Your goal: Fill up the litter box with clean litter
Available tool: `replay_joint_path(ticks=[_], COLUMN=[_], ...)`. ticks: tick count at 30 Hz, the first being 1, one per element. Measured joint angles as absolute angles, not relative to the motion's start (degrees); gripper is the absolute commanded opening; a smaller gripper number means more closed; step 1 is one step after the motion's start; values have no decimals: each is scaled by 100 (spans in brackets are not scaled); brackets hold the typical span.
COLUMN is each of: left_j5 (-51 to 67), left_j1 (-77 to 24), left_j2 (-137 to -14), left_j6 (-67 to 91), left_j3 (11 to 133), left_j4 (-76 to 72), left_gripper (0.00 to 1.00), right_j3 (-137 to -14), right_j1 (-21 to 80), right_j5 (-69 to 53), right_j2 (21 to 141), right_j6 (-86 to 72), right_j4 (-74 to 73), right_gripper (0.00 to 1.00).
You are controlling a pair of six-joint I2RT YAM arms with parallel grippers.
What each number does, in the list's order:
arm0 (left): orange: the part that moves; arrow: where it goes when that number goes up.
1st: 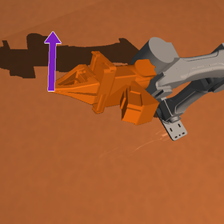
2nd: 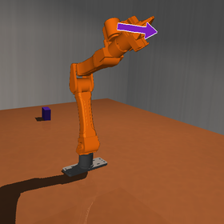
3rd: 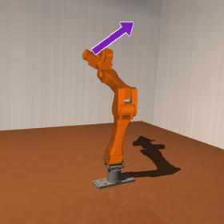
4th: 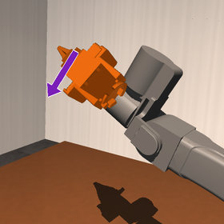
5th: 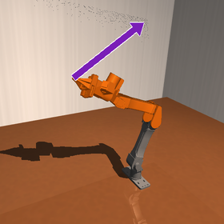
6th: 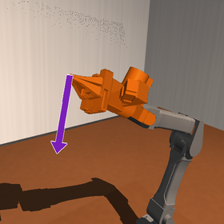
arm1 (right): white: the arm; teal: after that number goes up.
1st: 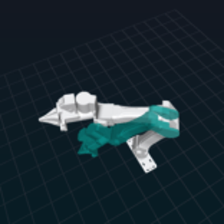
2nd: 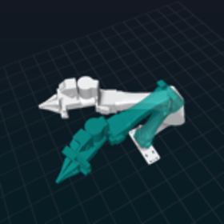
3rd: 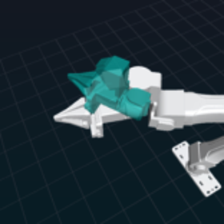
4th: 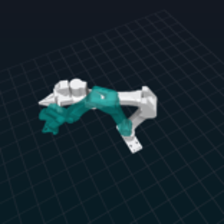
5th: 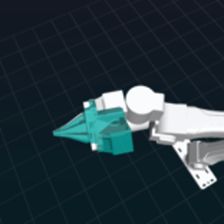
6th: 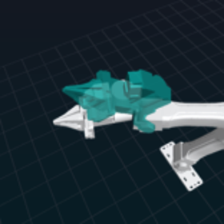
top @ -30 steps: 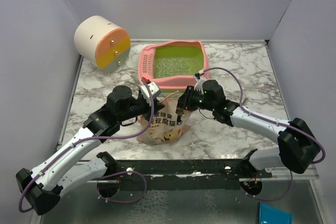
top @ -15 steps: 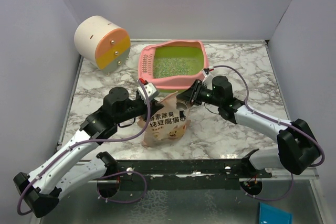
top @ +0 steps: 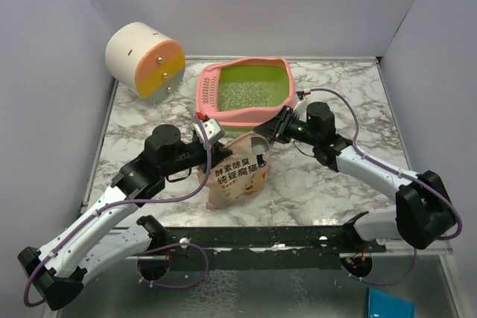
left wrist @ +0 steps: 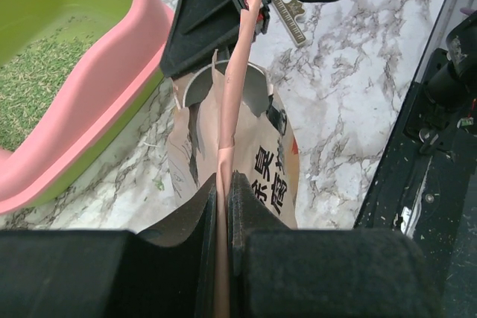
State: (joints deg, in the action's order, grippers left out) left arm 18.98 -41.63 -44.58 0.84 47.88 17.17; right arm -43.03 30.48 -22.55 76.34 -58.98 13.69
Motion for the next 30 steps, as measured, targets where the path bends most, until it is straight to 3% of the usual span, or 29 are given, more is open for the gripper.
replay_joint_path(ticks=[30], left_j5=[1999], left_j1=[-4158], left_j2=[-4436], left_j6=[165], left_j3=[4788], left_j4=[1721], left_gripper=[0], right_j3=[-4351], right_j1=[2163], right_j5=[-2757], right_j2=[7819], right_j6=[-7091], right_j4=[1935], right_gripper=[1])
